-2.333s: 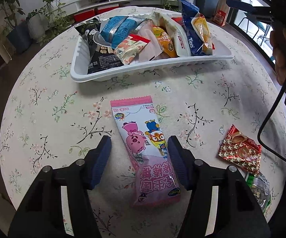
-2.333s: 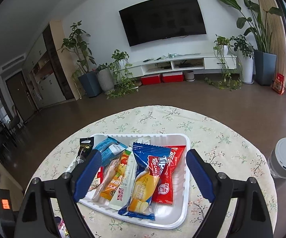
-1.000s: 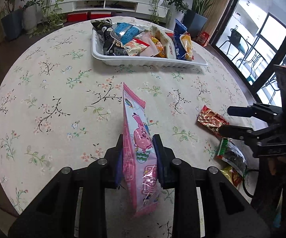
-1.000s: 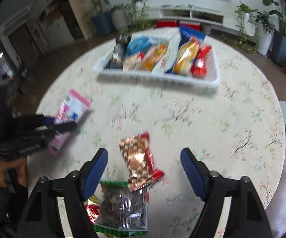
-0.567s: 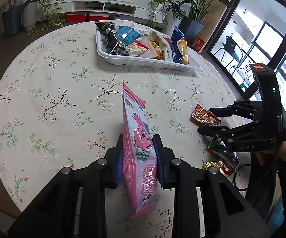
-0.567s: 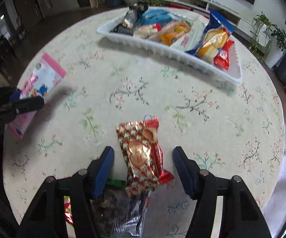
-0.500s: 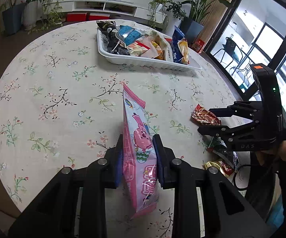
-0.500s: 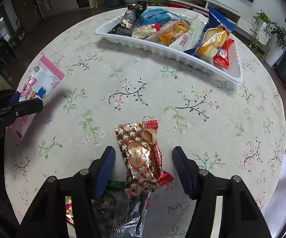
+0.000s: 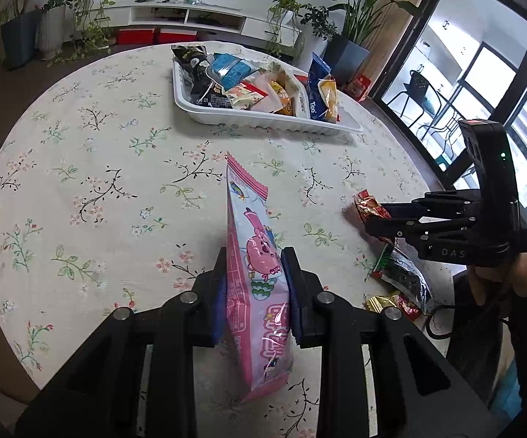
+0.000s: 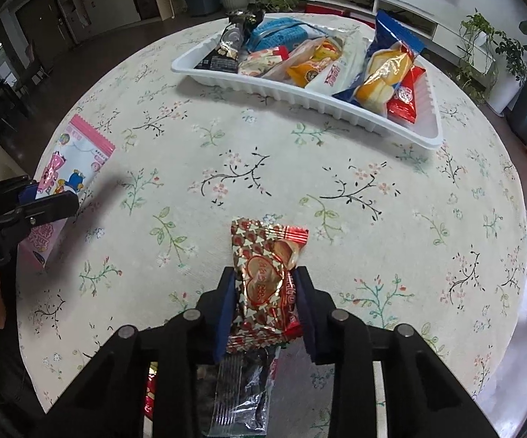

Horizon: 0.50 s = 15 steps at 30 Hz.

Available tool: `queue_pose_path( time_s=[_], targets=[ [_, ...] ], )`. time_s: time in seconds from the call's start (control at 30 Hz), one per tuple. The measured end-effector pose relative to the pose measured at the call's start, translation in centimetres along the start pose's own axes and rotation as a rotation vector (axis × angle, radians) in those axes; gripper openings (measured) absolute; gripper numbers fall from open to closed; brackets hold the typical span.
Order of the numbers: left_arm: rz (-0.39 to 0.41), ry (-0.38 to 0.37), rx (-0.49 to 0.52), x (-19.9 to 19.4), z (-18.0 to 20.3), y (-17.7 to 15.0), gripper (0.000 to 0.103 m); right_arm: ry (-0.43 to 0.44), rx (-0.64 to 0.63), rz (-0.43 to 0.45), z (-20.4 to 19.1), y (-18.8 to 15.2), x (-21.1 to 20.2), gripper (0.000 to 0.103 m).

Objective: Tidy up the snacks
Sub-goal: 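Carry the pink packet and red-gold candy packet with both grippers over the tray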

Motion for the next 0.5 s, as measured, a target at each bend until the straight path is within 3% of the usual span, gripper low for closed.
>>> queue_pose_path(
  time_s=[0.33,0.5],
  targets=[
    [0.03,-0.025,-0.015,-1.6,0.2,1.0,0.025,0.13,0.173,0.16,2.4,-0.4,-4.0,0.031],
    [0.061,-0.029,-0.019,-2.8,-0.3,3.4,0.025,0.158,0.246,0.225,4.4,-0.2,-5.9,0.031]
  ],
)
Point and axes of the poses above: each gripper's, at about its wrist camera, not at the fingertips, and x roughly the way its jaws point, z to its right, y to its top, the point moved 4 cm from there along x, roughly the way its jaws point, and after that the axes turned 6 degrees about y, right-handed, at the moved point
